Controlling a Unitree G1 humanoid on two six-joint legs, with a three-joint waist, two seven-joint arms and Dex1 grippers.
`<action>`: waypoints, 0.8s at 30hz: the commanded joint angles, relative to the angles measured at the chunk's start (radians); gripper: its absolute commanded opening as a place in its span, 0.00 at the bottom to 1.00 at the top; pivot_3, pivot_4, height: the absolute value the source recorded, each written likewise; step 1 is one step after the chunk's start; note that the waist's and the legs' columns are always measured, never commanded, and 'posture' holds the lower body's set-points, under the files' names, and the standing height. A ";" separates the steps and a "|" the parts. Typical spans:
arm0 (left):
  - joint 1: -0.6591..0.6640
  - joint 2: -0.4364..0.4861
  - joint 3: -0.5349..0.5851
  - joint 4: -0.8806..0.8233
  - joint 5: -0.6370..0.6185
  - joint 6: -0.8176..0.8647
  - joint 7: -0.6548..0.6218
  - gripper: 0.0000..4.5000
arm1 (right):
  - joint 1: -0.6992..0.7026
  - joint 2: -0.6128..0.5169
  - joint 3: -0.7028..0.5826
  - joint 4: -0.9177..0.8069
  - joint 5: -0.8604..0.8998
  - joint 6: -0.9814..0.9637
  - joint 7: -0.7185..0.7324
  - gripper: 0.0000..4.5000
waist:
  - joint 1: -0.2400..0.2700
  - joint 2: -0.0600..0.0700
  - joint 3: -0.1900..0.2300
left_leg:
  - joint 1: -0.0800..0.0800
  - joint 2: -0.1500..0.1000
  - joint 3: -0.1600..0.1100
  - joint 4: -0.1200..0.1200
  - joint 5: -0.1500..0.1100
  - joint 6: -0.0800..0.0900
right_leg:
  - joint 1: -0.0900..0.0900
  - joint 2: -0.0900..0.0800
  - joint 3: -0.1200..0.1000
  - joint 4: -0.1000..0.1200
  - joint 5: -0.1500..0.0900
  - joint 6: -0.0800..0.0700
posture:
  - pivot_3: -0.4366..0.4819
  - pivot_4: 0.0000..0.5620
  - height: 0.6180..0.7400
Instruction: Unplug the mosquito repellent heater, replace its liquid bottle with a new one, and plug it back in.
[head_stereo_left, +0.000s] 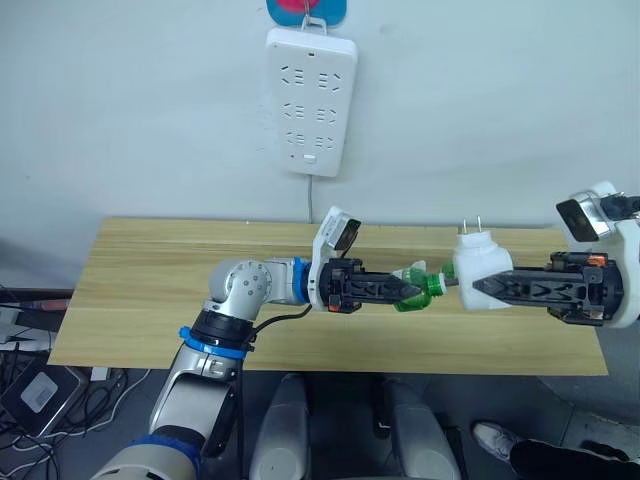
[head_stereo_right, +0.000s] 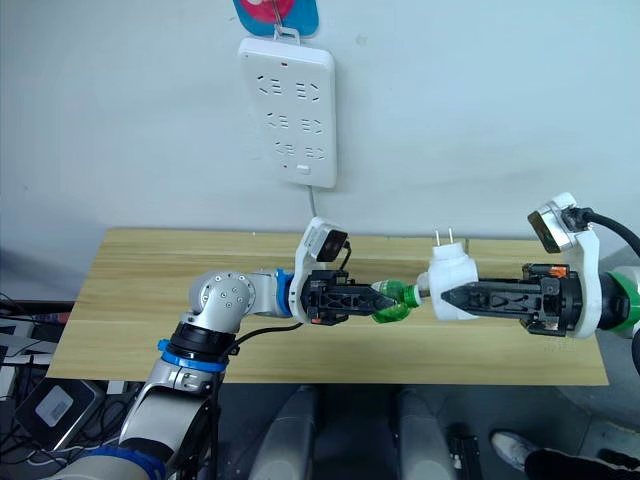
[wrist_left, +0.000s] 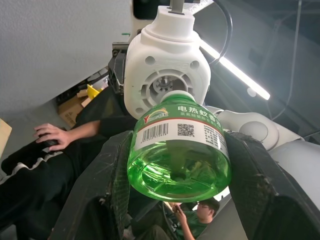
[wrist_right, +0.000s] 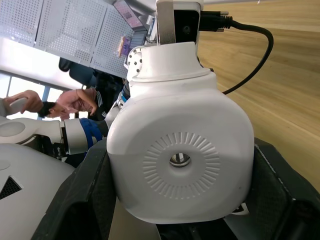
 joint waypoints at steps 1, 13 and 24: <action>-0.004 -0.022 -0.022 -0.028 0.012 -0.023 -0.002 0.52 | -0.039 -0.024 0.014 -0.040 0.026 0.008 0.040 0.67 | 0.000 0.000 0.000 | 0.000 0.000 0.000 0.000 0.000 0.000 | 0.000 0.000 0.000 0.000 0.000 0.000 | 0.59 0.57 1.00; -0.031 -0.020 -0.019 -0.004 0.028 -0.034 -0.026 0.52 | -0.045 -0.052 0.038 -0.035 0.026 0.010 0.059 0.67 | 0.000 0.000 0.000 | 0.000 0.000 0.000 0.000 0.000 0.000 | 0.000 0.000 0.000 0.000 0.000 0.000 | 0.59 0.57 1.00; -0.039 -0.045 -0.022 -0.012 0.030 -0.032 -0.030 0.52 | -0.083 0.017 0.084 -0.114 0.026 -0.065 -0.083 0.67 | 0.000 0.000 0.000 | 0.000 0.000 0.000 0.000 0.000 0.000 | 0.000 0.000 0.000 0.000 0.000 0.000 | 0.58 0.58 1.00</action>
